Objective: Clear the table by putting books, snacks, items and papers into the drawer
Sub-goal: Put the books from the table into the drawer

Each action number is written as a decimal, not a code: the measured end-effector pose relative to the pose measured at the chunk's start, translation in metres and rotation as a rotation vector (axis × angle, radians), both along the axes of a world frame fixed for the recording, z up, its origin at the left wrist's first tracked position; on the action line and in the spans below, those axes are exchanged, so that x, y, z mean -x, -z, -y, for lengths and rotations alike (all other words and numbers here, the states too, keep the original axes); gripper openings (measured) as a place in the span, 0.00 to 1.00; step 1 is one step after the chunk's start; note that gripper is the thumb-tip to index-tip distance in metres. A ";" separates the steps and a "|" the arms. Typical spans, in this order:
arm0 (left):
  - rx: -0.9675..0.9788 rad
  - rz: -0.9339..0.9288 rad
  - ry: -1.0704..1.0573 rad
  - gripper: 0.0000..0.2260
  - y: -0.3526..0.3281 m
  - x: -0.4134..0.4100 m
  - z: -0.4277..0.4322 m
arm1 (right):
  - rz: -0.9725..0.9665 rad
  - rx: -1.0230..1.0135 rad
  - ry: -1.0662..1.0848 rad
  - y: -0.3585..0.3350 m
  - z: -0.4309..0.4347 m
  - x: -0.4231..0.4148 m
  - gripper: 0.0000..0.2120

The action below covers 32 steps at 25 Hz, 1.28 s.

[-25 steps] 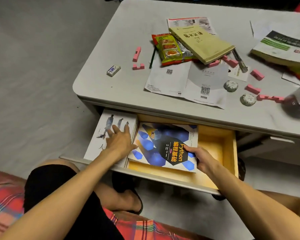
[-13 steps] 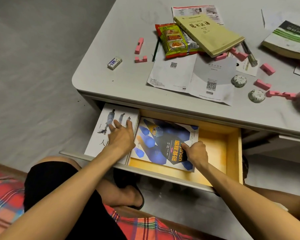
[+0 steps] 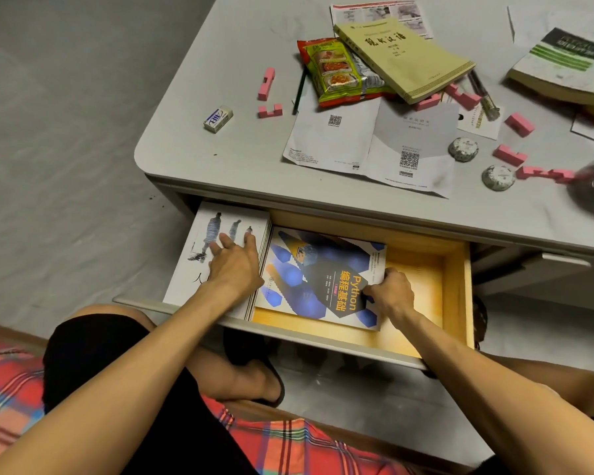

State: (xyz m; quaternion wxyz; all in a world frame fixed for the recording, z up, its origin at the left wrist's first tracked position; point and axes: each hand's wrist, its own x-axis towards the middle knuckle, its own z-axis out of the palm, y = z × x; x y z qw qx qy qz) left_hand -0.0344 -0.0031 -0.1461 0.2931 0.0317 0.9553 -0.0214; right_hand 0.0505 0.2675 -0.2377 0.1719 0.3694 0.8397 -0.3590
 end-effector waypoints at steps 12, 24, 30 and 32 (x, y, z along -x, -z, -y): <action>-0.092 -0.002 0.043 0.29 -0.055 0.009 -0.003 | 0.154 0.093 -0.342 -0.075 0.000 -0.001 0.31; -0.964 -0.155 -0.202 0.11 -0.144 0.093 -0.212 | -0.309 -0.071 -0.165 -0.269 -0.210 0.083 0.10; -1.153 0.051 -0.597 0.14 -0.130 0.175 -0.279 | -0.470 0.057 0.264 -0.197 -0.367 0.165 0.37; -1.149 0.134 -0.669 0.12 -0.123 0.190 -0.289 | -0.519 0.202 0.392 -0.214 -0.353 0.168 0.22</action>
